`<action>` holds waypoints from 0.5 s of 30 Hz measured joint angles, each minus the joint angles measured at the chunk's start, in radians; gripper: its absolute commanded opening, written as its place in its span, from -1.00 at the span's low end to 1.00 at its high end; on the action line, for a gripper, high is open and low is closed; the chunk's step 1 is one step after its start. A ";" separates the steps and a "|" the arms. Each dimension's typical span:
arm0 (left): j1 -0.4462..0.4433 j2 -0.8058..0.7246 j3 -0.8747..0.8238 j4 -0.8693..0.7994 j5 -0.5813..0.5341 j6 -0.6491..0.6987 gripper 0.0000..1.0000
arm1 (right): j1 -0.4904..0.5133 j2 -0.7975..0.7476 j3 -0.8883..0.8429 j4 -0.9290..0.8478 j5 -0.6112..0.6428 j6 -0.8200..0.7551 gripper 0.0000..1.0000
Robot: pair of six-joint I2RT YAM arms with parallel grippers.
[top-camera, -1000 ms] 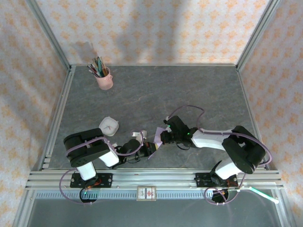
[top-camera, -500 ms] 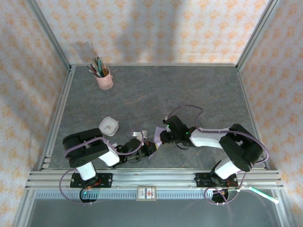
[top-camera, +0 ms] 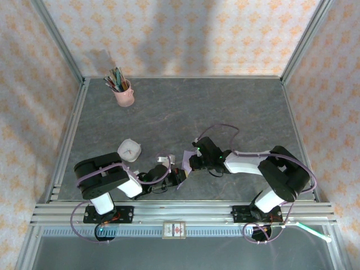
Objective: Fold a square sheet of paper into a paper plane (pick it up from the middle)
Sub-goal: Perform the fifth fold on the wing at the bottom-center of the table.
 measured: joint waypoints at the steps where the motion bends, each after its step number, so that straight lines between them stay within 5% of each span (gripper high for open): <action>1: 0.000 -0.003 0.002 -0.006 -0.002 0.001 -0.96 | 0.000 0.000 0.000 0.000 0.000 0.000 -0.86; 15: 0.000 -0.150 0.026 -0.263 -0.033 0.064 -0.54 | 0.000 0.001 0.000 0.002 0.000 0.001 -0.87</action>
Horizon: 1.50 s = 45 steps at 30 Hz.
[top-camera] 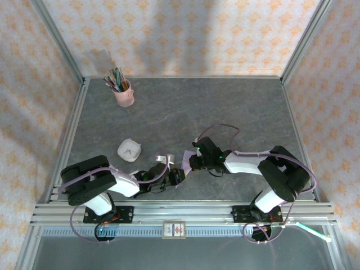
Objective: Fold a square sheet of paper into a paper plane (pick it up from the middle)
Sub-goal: Perform the fifth fold on the wing at the bottom-center of the table.
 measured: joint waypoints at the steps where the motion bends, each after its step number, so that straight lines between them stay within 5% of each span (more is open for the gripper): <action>1: 0.000 -0.016 0.000 -0.024 -0.002 0.008 -0.51 | 0.000 0.000 0.000 0.000 0.000 0.000 -0.87; 15: 0.000 -0.248 0.050 -0.269 -0.008 0.080 -0.40 | 0.000 0.001 0.000 0.001 0.000 0.000 -0.87; 24: -0.023 -0.192 0.129 -0.311 0.006 0.129 -0.55 | 0.000 0.002 0.000 0.003 0.000 0.000 -0.87; 38: -0.023 -0.246 0.096 -0.354 -0.066 0.125 -0.30 | 0.000 0.003 0.000 0.005 0.000 0.000 -0.87; 45: -0.023 -0.134 0.107 -0.360 -0.056 0.132 -0.47 | 0.000 0.003 0.000 0.005 0.000 0.000 -0.87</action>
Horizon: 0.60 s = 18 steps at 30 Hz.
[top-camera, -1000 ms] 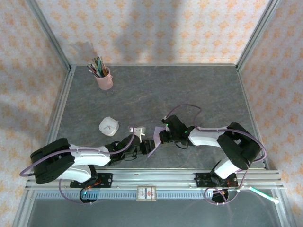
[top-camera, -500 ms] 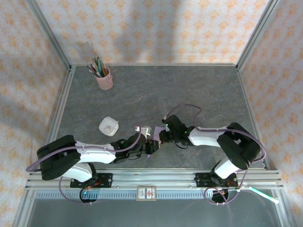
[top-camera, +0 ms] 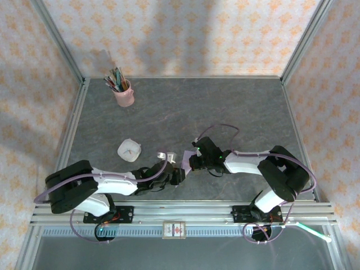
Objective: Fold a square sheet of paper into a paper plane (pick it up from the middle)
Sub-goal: Perform the fifth fold on the wing at the bottom-center of the table.
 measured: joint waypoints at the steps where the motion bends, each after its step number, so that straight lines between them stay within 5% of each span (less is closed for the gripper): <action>1: 0.000 0.010 0.002 0.001 0.003 0.000 -0.49 | 0.000 0.000 0.000 0.000 0.000 0.000 -0.87; 18: 0.001 0.110 0.056 0.035 0.058 0.026 -0.90 | 0.000 0.000 0.000 0.002 0.000 0.003 -0.86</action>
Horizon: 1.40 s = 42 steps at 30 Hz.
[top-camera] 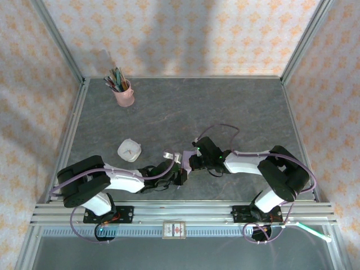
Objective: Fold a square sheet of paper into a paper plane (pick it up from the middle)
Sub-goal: Perform the fifth fold on the wing at the bottom-center of the table.
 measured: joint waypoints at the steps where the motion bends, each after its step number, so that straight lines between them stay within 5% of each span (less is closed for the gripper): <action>1: 0.000 0.000 0.000 0.004 0.003 0.000 -0.94 | 0.000 0.000 0.000 0.000 0.000 0.000 -0.86; 22: 0.042 0.008 -0.116 0.215 0.089 -0.092 -1.00 | 0.004 0.001 -0.003 0.007 -0.011 0.012 -0.87; 42: 0.042 -0.104 -0.129 0.158 0.092 -0.112 -0.47 | 0.006 0.006 -0.003 0.013 -0.022 0.019 -0.87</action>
